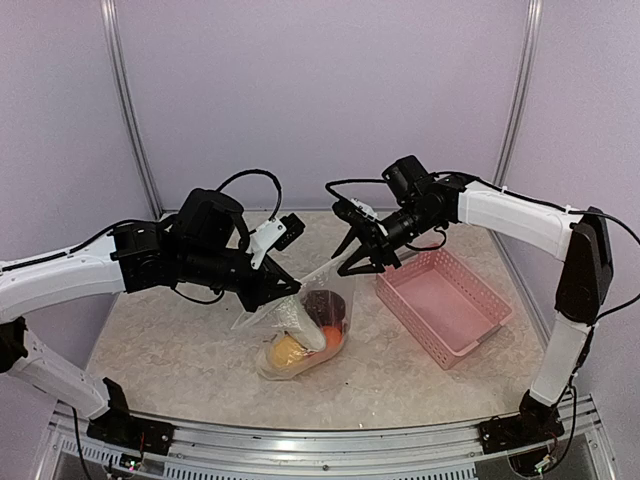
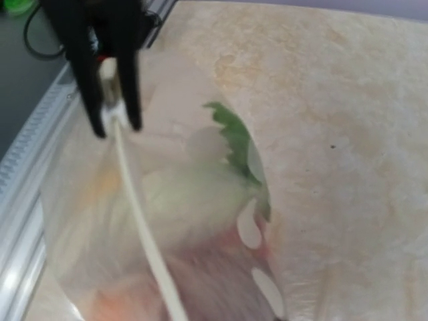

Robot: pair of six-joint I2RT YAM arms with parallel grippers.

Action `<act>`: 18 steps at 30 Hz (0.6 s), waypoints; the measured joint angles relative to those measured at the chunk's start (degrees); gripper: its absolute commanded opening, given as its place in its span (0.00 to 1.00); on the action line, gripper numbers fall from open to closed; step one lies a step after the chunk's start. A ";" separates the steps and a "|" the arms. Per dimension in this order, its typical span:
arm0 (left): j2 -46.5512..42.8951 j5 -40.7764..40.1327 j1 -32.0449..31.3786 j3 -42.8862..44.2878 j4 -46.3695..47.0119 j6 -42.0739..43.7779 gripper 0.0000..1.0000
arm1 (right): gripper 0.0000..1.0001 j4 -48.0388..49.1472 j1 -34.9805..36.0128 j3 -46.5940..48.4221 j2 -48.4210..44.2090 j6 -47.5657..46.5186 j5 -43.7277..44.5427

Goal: Place the food in the zip-top bag and seal the zipper
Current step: Hold the zipper food storage bag at the center of the board.

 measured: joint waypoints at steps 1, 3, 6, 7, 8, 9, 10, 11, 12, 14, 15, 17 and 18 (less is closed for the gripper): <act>0.04 0.04 0.00 0.07 0.02 0.11 0.04 | 0.19 -0.42 0.24 0.17 0.04 -0.26 0.00; 0.22 0.09 0.00 0.50 -0.07 0.22 0.04 | 0.00 -1.01 0.57 0.81 0.07 -0.87 -0.02; 0.63 0.11 0.02 1.33 -0.15 0.22 0.04 | 0.00 -1.90 0.66 1.40 0.04 -1.46 -0.17; 0.76 0.13 0.02 1.60 -0.33 0.17 0.04 | 0.00 -2.08 0.66 1.42 0.04 -1.66 -0.17; 0.92 0.15 0.02 1.79 -0.39 0.11 0.04 | 0.00 -2.23 0.66 1.44 0.02 -2.10 -0.13; 1.01 0.15 0.02 1.86 -0.42 -0.02 0.04 | 0.00 -2.56 0.66 1.44 -0.09 -2.71 0.02; 1.07 0.13 0.09 1.95 -0.63 -0.24 0.04 | 0.00 -3.06 0.63 1.42 -0.28 -3.30 0.15; 1.07 0.15 0.20 2.12 -1.14 -0.48 0.04 | 0.00 -3.65 0.33 1.42 -0.55 -4.09 0.31; 1.07 0.15 0.24 2.34 -1.62 -0.72 0.05 | 0.00 -4.02 0.31 1.42 -0.79 -4.52 0.31; 0.98 0.13 0.35 2.71 -1.88 -1.31 0.05 | 0.00 -5.18 0.00 1.42 -1.44 -5.70 0.09; 0.85 0.13 0.37 2.75 -1.79 -1.55 0.05 | 0.00 -5.66 -0.31 1.44 -1.70 -6.21 -0.15; 0.11 0.07 0.57 2.75 -2.21 -2.21 0.07 | 0.00 -6.93 -1.38 1.51 -2.10 -7.41 -0.85; -0.46 0.00 0.66 2.73 -2.60 -2.51 0.08 | 0.00 -7.72 -2.19 1.62 -2.16 -8.02 -1.36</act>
